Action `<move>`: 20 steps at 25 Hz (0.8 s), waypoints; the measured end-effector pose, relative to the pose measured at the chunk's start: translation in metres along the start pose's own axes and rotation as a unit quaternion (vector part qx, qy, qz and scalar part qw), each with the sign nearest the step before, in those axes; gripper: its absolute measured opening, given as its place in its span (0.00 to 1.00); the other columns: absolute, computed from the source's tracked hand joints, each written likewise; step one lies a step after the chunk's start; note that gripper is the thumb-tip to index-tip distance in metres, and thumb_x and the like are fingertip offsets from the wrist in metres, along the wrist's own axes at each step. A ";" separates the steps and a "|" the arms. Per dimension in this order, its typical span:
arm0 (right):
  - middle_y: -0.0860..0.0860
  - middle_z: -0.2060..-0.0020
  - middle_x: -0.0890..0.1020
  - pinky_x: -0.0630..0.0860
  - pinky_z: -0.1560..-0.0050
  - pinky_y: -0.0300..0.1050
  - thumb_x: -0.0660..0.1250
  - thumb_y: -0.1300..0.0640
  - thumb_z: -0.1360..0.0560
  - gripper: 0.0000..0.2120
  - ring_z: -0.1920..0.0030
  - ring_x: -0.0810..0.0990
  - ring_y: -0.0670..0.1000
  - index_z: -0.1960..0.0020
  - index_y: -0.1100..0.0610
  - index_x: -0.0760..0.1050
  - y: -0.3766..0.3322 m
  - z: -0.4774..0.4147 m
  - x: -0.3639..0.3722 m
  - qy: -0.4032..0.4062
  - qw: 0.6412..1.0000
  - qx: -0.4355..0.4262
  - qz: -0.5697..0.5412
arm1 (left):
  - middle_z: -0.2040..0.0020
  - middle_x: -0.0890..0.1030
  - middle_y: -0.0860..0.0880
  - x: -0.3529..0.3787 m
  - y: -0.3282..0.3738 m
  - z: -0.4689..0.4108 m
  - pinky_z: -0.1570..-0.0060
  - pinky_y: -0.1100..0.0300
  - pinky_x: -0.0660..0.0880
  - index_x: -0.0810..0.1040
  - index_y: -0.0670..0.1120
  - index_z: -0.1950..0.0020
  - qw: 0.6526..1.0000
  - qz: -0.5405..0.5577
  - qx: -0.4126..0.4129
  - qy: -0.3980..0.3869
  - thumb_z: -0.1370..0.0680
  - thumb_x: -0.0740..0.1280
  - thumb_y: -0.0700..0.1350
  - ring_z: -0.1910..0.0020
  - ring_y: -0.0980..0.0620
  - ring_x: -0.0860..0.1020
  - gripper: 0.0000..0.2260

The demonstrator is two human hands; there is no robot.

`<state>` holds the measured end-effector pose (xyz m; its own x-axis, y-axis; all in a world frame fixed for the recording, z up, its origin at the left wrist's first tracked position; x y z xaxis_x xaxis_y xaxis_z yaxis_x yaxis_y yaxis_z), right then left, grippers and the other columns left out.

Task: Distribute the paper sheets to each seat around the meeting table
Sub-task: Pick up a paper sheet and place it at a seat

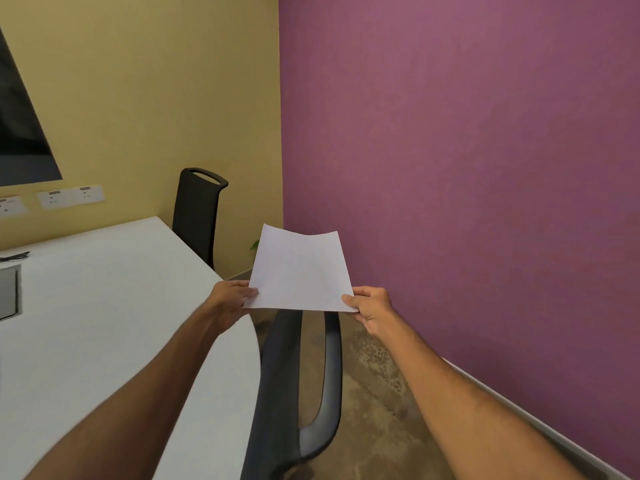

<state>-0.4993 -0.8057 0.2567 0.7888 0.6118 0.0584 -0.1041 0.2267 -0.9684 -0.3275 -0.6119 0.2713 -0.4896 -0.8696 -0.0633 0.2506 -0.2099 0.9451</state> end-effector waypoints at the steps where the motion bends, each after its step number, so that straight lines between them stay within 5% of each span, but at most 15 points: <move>1: 0.63 0.41 0.79 0.79 0.51 0.46 0.68 0.72 0.28 0.13 0.47 0.80 0.57 0.43 0.70 0.76 -0.004 -0.021 0.001 -0.008 1.000 0.005 0.002 | 0.43 0.75 0.42 0.006 0.003 -0.017 0.42 0.47 0.76 0.75 0.37 0.44 1.000 0.006 -0.001 0.008 0.23 0.66 0.37 0.46 0.41 0.77 0.09; 14: 0.63 0.43 0.80 0.77 0.48 0.48 0.67 0.72 0.27 0.15 0.50 0.80 0.56 0.41 0.70 0.75 -0.022 -0.247 0.030 -0.108 0.992 0.060 0.025 | 0.42 0.75 0.41 0.061 0.032 -0.176 0.40 0.44 0.76 0.75 0.37 0.46 0.993 0.053 -0.039 0.097 0.23 0.66 0.34 0.42 0.39 0.76 0.07; 17: 0.62 0.43 0.80 0.76 0.41 0.53 0.68 0.72 0.27 0.14 0.47 0.80 0.57 0.42 0.68 0.75 -0.031 -0.302 0.044 -0.147 0.986 0.064 0.036 | 0.42 0.75 0.40 0.072 0.037 -0.210 0.46 0.48 0.77 0.74 0.33 0.40 0.986 0.071 -0.043 0.142 0.24 0.65 0.32 0.44 0.40 0.76 0.13; 20: 0.61 0.44 0.81 0.72 0.35 0.59 0.68 0.71 0.27 0.13 0.45 0.80 0.58 0.44 0.65 0.76 -0.047 -0.357 0.056 -0.187 0.978 0.072 0.056 | 0.41 0.75 0.39 0.084 0.044 -0.243 0.42 0.45 0.76 0.73 0.32 0.39 0.978 0.090 -0.041 0.184 0.24 0.65 0.32 0.42 0.38 0.76 0.14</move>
<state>-0.2338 -1.0522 0.2193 0.4935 0.8672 0.0655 -0.2825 0.2311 -0.9310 -0.1547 -0.8025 0.2297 -0.1019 -0.9945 -0.0231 0.3795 -0.0603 0.9232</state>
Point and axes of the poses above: each hand's wrist, its own z-axis away from the middle knuckle, its own x-axis out of the palm, y = z × x, the point moved 1 cm from there along -z, towards the middle knuckle
